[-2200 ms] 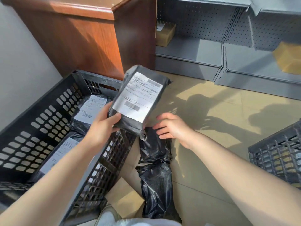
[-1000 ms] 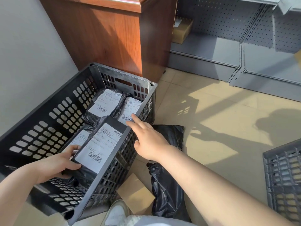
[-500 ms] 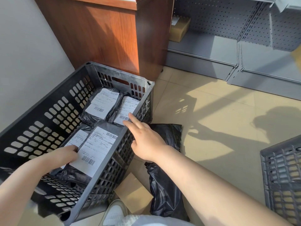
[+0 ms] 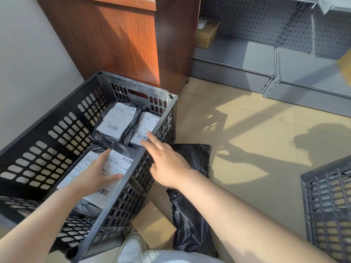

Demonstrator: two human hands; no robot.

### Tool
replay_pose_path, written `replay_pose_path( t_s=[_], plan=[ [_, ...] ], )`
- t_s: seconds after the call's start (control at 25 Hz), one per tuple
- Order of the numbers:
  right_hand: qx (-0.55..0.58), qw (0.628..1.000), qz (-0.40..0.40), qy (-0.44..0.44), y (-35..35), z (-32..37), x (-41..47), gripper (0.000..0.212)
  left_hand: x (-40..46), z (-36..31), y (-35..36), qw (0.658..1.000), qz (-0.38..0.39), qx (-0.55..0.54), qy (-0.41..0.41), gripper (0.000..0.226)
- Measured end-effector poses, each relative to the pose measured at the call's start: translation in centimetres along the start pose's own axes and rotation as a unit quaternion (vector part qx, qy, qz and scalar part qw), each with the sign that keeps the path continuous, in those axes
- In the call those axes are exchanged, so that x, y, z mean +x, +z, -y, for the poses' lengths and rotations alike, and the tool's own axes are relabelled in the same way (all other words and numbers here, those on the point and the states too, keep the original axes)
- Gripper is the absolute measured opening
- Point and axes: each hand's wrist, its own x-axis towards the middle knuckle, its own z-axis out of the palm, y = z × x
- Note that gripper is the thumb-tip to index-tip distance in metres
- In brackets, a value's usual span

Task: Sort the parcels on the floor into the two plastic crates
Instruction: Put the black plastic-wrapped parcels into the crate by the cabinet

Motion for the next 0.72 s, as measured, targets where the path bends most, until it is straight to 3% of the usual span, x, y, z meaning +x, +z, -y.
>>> replay_pose_path(
  t_s=[0.24,0.44,0.6,0.72],
  plan=[
    [-0.001,1.000,0.003,0.001,0.0,0.0,-0.1,0.077,0.6,0.2,0.6,1.000,0.006,-0.005,-0.015,0.104],
    [0.052,0.998,0.017,0.017,-0.4,0.3,0.1,0.072,1.5,-0.2,0.2,0.997,0.023,-0.034,-0.065,0.107],
    [0.099,0.995,0.010,0.030,-0.7,0.4,0.1,0.068,1.4,-1.5,0.3,0.986,0.020,-0.134,-0.093,0.082],
    [0.125,0.992,0.002,0.035,-1.0,0.4,0.1,0.068,0.6,-3.3,0.1,0.985,-0.018,-0.149,-0.081,0.070]
  ],
)
